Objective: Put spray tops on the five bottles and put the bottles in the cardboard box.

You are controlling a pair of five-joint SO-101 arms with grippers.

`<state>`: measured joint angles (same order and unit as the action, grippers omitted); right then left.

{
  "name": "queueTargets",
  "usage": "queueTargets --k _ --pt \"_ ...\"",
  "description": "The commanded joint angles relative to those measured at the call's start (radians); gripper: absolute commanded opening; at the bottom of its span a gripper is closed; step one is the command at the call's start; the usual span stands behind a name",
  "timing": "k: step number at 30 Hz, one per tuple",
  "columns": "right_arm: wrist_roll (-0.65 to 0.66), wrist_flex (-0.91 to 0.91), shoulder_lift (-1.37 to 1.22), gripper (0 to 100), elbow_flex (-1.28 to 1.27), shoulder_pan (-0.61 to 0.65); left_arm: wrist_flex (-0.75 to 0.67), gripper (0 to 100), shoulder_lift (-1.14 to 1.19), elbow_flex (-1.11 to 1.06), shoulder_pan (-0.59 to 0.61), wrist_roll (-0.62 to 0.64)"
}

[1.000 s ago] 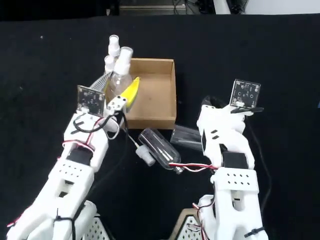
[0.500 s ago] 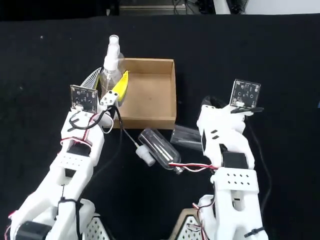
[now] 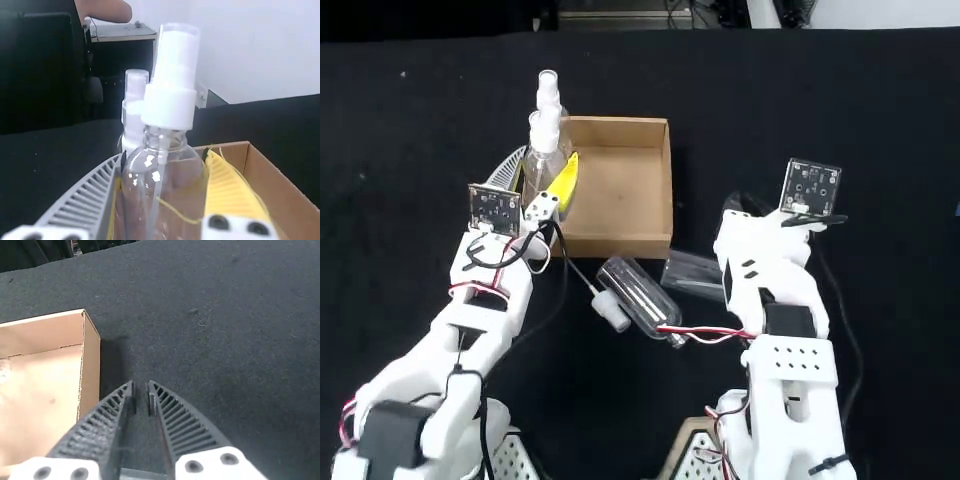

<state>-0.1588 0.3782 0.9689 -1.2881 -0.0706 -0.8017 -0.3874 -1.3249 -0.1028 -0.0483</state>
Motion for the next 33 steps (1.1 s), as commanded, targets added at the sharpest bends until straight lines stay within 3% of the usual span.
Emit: queueTargets --k 1,14,23,33 --pt "0.009 -0.029 0.013 2.9 0.01 -0.02 -0.104 16 0.064 0.015 0.015 0.0" --pt "0.009 -0.029 0.013 2.9 0.01 -0.02 -0.327 16 0.288 0.024 0.018 0.0" --pt "0.009 -0.029 0.013 2.9 0.012 -0.02 -0.353 16 0.316 0.012 0.019 0.089" --pt "0.009 -0.029 0.013 2.9 0.012 -0.02 -0.35 16 0.318 -0.012 0.065 0.095"
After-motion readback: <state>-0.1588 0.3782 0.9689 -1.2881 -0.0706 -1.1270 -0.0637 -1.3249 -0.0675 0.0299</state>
